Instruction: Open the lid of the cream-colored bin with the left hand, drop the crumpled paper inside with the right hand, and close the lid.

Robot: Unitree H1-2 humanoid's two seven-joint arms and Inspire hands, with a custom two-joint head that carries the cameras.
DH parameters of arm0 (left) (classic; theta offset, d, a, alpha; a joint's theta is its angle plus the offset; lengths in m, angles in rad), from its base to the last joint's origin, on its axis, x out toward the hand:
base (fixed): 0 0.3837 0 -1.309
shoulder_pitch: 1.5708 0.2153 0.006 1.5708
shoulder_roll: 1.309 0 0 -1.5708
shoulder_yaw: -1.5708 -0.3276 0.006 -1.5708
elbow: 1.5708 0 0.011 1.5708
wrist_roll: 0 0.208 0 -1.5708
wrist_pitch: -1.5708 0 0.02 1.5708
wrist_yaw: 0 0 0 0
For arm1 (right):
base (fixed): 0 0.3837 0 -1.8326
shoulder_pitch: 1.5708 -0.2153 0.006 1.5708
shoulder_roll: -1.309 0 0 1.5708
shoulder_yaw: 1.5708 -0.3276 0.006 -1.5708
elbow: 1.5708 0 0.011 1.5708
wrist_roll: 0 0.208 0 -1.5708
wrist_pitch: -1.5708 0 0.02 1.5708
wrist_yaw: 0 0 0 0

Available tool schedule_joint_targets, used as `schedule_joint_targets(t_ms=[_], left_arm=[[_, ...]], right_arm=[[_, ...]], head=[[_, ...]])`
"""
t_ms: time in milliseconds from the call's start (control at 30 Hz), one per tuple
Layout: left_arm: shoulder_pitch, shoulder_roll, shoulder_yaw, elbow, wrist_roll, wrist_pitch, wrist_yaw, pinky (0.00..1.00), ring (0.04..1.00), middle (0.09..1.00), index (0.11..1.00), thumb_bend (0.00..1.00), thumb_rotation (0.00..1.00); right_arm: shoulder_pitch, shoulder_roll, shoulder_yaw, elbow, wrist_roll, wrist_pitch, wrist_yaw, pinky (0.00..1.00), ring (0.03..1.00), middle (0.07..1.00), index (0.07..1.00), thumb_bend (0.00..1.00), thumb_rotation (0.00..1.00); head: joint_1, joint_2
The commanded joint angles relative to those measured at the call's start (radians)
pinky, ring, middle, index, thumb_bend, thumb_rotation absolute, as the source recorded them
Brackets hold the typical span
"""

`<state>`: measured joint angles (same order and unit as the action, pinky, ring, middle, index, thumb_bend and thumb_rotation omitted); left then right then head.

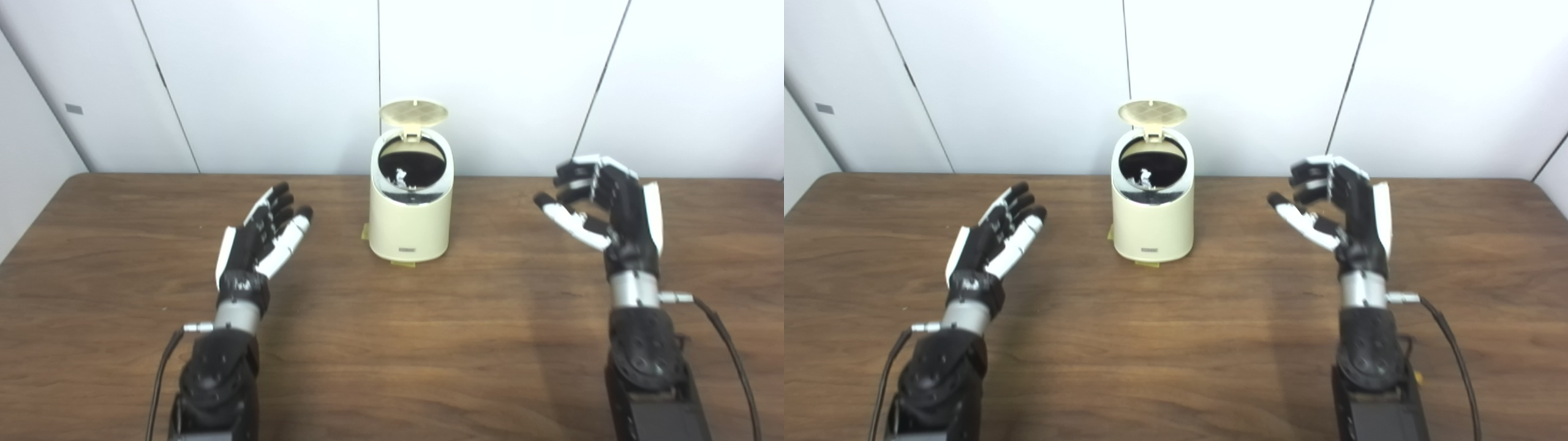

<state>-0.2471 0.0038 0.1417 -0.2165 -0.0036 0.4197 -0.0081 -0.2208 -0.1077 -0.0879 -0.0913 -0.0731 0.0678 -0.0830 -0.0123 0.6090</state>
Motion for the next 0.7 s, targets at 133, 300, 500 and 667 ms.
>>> schedule_joint_targets(t_ms=[133,300,500,667], left_arm=[[-0.169,0.033,-0.028,0.080,-0.053,0.015,-0.033,0.94,0.944,0.954,0.964,0.51,0.49],[-0.272,0.067,-0.071,0.168,-0.054,0.006,-0.069,0.99,0.986,0.998,0.997,0.52,0.65],[-0.409,0.079,-0.096,0.273,-0.045,0.006,-0.077,0.98,0.999,1.000,0.981,0.58,0.69],[-0.510,0.085,-0.110,0.350,-0.040,-0.003,-0.080,0.98,0.996,0.997,0.950,0.56,0.78]], right_arm=[[0.043,-0.037,0.008,-0.099,0.174,0.133,0.140,0.84,0.884,0.888,0.892,0.65,0.81],[0.093,-0.026,0.044,-0.119,0.150,0.135,0.149,0.95,0.940,0.927,0.929,0.66,0.97],[0.122,0.011,0.026,-0.095,0.199,0.100,0.153,1.00,0.999,0.986,0.983,0.64,1.00],[0.140,0.027,0.022,-0.071,0.208,0.061,0.158,1.00,0.997,0.982,0.982,0.65,1.00]], head=[[0.009,-0.005],[0.014,-0.013],[0.024,-0.024],[0.024,-0.034]])
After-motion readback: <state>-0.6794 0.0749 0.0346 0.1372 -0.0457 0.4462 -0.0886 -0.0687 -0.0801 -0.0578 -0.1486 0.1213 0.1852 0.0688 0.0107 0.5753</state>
